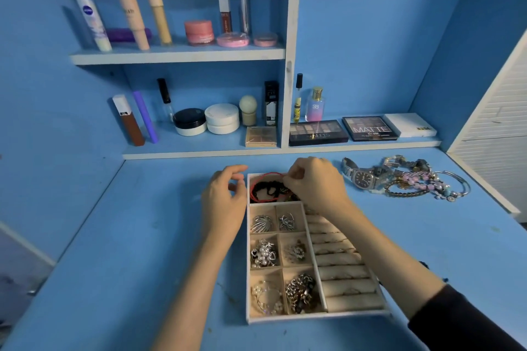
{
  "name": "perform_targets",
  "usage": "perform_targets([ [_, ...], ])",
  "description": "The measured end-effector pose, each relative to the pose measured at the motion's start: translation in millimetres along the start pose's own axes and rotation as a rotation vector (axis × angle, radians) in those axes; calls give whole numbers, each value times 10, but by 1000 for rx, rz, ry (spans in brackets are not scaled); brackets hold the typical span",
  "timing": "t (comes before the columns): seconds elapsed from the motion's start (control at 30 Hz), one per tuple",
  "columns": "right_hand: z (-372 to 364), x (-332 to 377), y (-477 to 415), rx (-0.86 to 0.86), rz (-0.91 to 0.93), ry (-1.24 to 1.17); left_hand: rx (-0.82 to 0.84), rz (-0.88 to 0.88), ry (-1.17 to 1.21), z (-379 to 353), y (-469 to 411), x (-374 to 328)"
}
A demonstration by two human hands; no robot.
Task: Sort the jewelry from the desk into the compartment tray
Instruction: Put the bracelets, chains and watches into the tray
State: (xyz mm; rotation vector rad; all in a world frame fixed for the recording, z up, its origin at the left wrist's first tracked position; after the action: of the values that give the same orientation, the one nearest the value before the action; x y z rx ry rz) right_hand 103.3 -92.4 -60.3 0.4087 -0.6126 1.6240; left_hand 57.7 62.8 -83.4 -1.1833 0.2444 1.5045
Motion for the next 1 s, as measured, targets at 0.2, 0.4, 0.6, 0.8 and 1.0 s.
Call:
perform_targets([
  [0.2,-31,8,7,-22,29,133,14,-23,50,-8,20,-12],
  [0.4,-35,105,35,-29,173,321,31,-59,24,-18,58,-77],
  [0.6,5,149,77,-34,290,360,16,-48,2,-5,61,-50],
  [0.8,-4,100,97,55,381,450,13,-44,-14,3,80,-53],
  [1.0,-54,92,92,104,493,495,7,-56,-16,7,72,-62],
])
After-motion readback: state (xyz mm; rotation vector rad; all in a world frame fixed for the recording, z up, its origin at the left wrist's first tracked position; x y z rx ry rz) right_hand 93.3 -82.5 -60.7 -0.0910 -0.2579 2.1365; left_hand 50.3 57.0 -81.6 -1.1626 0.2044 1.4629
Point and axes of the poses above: each hand's wrist, its own y-axis away from the middle knuckle, its own z-axis out of the back of the hand, x = y × z, the point moved 1 cm from there along -y, towards the middle knuckle, and after that the axes turned 5 degrees about -z, right-handed, at the moved point
